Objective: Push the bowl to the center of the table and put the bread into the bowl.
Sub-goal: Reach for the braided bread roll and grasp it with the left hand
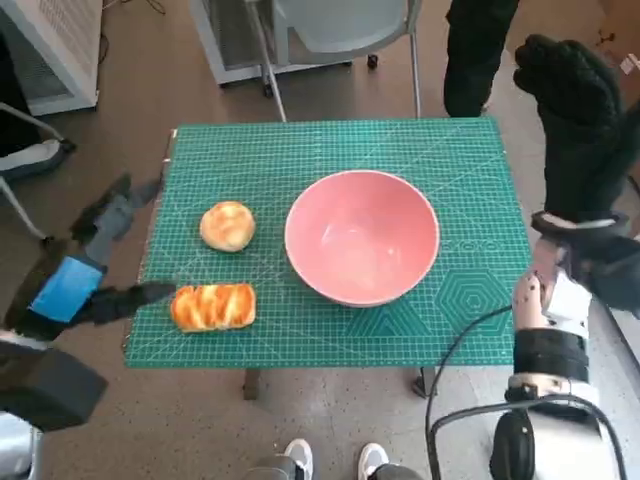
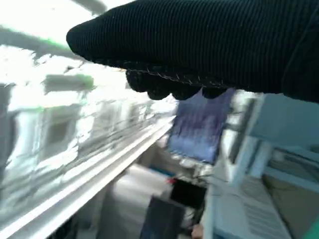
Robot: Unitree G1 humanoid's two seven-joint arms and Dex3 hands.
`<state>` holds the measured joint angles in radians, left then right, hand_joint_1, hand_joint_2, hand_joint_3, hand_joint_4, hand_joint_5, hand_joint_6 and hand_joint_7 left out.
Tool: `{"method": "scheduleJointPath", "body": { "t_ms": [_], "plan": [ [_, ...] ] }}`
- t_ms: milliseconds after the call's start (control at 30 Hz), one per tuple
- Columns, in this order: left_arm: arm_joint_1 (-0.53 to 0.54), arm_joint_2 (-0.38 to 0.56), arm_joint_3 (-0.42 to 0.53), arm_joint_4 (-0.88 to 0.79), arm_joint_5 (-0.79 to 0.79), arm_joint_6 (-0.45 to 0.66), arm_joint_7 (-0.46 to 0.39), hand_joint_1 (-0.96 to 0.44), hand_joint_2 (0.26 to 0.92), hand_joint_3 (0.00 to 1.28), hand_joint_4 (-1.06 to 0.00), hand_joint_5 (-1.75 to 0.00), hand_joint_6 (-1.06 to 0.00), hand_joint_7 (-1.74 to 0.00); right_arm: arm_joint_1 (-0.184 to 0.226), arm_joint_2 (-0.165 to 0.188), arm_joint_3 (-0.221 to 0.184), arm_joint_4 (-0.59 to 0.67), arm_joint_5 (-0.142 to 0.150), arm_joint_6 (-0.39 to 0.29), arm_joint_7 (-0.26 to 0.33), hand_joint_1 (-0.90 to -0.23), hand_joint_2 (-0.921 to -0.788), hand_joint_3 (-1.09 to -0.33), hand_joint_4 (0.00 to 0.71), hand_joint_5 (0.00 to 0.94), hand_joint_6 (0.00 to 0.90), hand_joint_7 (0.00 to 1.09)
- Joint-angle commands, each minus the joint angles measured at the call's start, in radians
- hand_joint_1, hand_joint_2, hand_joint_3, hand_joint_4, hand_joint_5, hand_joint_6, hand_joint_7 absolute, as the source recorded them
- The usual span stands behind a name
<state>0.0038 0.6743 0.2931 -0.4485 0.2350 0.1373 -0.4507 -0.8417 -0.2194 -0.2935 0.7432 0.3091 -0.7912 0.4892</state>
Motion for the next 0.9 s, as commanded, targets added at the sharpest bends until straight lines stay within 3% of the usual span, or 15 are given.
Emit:
{"method": "scheduleJointPath", "body": {
  "t_ms": [33, 200, 433, 900],
  "plan": [
    [0.01, 0.055, -0.058, -0.105, 0.005, 0.192, -0.111, -0.28, 0.75, 0.0, -0.08, 0.0, -0.25, -0.1, 0.036, 0.003, 0.013, -0.017, 0.018, -0.001, 0.028, -0.406, -0.921, -0.556, 0.283, 0.004, 0.403, 0.01],
    [-0.001, 0.1, -0.13, -0.153, 0.025, 0.328, -0.185, -0.13, 0.732, 0.0, -0.07, 0.0, -0.28, -0.06, 0.044, 0.004, 0.024, -0.037, 0.007, 0.018, 0.01, -0.416, -0.921, -0.543, 0.289, 0.005, 0.404, 0.01],
    [-0.037, 0.13, -0.234, -0.16, 0.072, 0.426, -0.215, -0.09, 0.733, 0.0, -0.06, 0.0, -0.29, -0.03, 0.051, 0.005, 0.036, -0.055, 0.0, 0.046, -0.006, -0.424, -0.921, -0.534, 0.292, 0.005, 0.405, 0.01],
    [-0.119, 0.095, -0.449, 0.031, 0.184, 0.364, -0.175, -0.15, 0.729, 0.01, -0.06, 0.0, -0.3, -0.01, 0.056, 0.016, 0.049, -0.067, 0.014, 0.081, 0.001, -0.428, -0.921, -0.525, 0.289, 0.002, 0.399, 0.0]
  ]
}}
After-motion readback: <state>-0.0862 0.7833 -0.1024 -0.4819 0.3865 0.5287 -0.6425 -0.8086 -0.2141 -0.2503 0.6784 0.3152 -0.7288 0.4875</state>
